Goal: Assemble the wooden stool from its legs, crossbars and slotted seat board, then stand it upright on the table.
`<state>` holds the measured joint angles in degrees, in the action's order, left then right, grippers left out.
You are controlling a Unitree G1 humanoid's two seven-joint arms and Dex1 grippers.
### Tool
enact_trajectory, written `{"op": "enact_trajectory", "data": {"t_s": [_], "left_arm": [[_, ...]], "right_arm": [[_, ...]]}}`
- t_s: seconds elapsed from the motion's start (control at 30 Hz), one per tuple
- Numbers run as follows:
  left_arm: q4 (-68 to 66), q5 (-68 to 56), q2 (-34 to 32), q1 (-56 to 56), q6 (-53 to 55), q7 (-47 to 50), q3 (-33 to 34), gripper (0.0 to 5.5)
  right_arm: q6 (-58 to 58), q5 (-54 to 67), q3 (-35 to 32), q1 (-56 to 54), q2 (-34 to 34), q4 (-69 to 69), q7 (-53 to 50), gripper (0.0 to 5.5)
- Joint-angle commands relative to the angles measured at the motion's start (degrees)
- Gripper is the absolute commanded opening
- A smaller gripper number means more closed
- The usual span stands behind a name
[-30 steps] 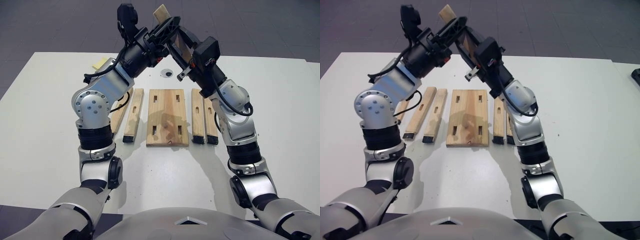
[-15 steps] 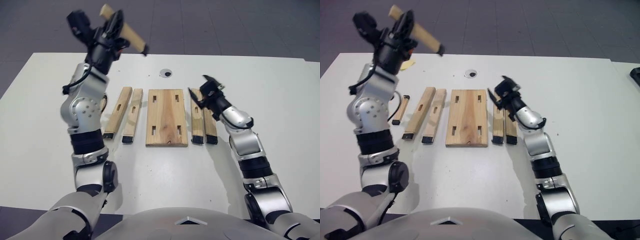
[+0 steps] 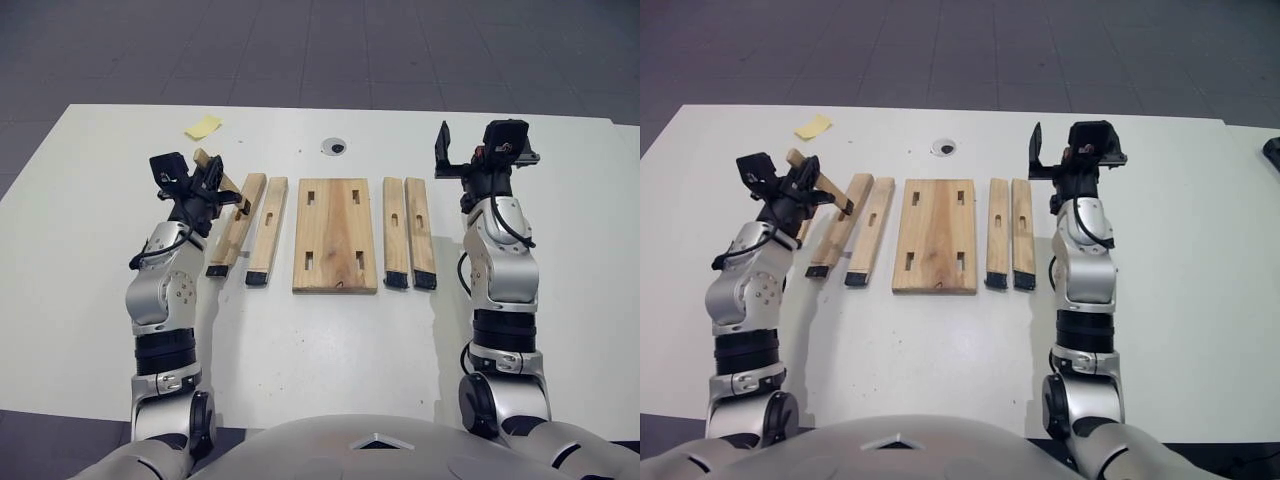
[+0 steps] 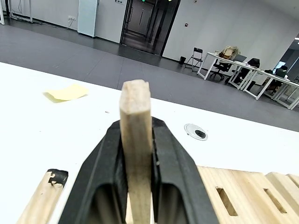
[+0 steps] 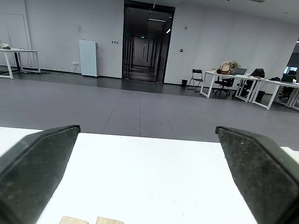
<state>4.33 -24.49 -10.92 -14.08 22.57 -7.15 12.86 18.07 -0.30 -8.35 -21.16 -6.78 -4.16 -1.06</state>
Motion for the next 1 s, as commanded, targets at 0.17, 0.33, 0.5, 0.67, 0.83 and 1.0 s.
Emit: {"op": "enact_trajectory", "data": {"t_s": [0.17,0.33,0.5,0.67,0.83,1.0], "left_arm": [[-2.2,1.9,-0.9,0.5,-2.4,-1.0,0.8,0.42],[-3.0,2.8,-1.2,1.3,-3.1,-1.4,0.8,0.42],[-4.2,3.6,-1.2,1.5,-3.7,-1.9,0.4,0.42],[-4.7,3.8,-1.0,1.7,-4.1,-2.6,-0.2,0.42],[-5.6,5.8,-2.0,2.1,-4.3,-4.1,-2.2,0.42],[-5.8,8.4,-3.9,3.4,-4.5,-5.7,-4.1,0.42]], "right_arm": [[0.6,1.0,0.4,-0.4,0.1,-1.4,0.3,5.4],[0.6,1.1,0.2,-0.6,-0.5,-1.3,0.6,5.4],[0.8,1.1,0.3,-0.6,-0.7,-1.6,1.0,5.4],[1.2,1.3,0.4,-0.5,-0.9,-2.2,1.5,5.4],[1.9,1.4,0.6,0.0,-0.7,-3.0,1.6,5.4],[2.6,1.6,0.7,0.4,-0.6,-3.8,1.4,5.4]]}}
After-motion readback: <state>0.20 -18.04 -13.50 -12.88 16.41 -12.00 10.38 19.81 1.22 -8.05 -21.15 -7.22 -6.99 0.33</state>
